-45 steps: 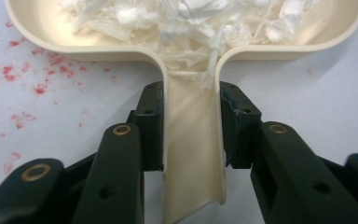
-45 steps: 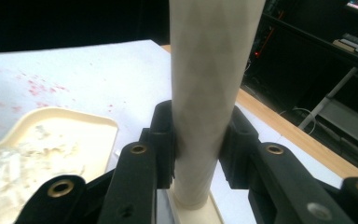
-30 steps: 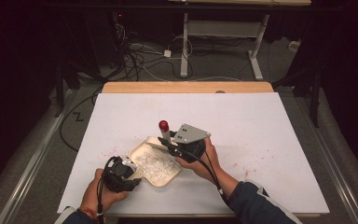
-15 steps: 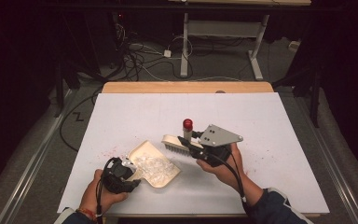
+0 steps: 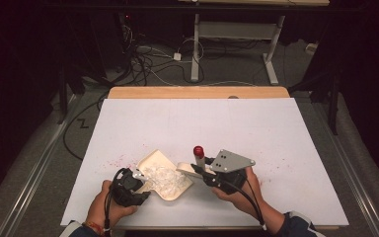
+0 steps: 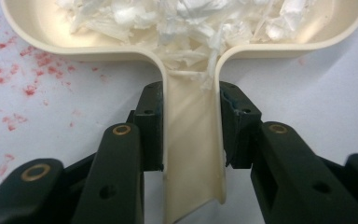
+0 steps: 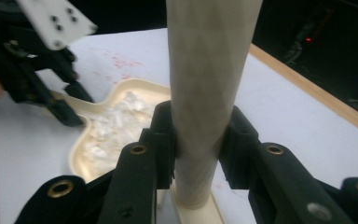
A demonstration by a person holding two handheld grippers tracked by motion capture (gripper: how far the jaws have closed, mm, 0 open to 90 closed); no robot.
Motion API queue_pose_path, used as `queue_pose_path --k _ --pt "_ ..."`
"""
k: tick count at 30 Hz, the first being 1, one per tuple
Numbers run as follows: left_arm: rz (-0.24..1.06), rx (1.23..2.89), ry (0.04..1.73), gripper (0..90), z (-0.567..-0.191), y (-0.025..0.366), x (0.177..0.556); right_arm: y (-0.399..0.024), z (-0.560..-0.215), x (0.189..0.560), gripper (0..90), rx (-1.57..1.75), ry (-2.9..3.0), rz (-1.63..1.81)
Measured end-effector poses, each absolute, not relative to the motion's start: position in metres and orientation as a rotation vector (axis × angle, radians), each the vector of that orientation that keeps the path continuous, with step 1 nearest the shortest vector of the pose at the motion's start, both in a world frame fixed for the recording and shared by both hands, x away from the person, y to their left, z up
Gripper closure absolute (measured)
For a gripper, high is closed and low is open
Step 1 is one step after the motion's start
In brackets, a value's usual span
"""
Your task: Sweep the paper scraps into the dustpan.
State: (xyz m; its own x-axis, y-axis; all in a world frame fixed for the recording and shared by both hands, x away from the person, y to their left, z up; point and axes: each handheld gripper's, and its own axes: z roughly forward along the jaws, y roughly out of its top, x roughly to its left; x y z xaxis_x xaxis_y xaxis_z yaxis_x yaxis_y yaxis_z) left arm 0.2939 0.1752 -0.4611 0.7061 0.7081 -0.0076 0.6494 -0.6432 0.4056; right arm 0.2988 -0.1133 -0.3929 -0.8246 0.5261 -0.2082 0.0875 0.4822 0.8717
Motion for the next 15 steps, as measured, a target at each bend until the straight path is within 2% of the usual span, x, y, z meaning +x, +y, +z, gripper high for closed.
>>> queue_pose_path --k 5,15 --pt "0.215 2.533 1.053 63.5 -0.461 0.175 0.294 -0.110 -0.387 0.297 70.4 0.485 2.278 1.387" --pt "0.219 2.535 1.053 63.4 -0.461 0.174 0.294 -0.133 -0.373 0.309 70.4 0.575 2.162 1.424"
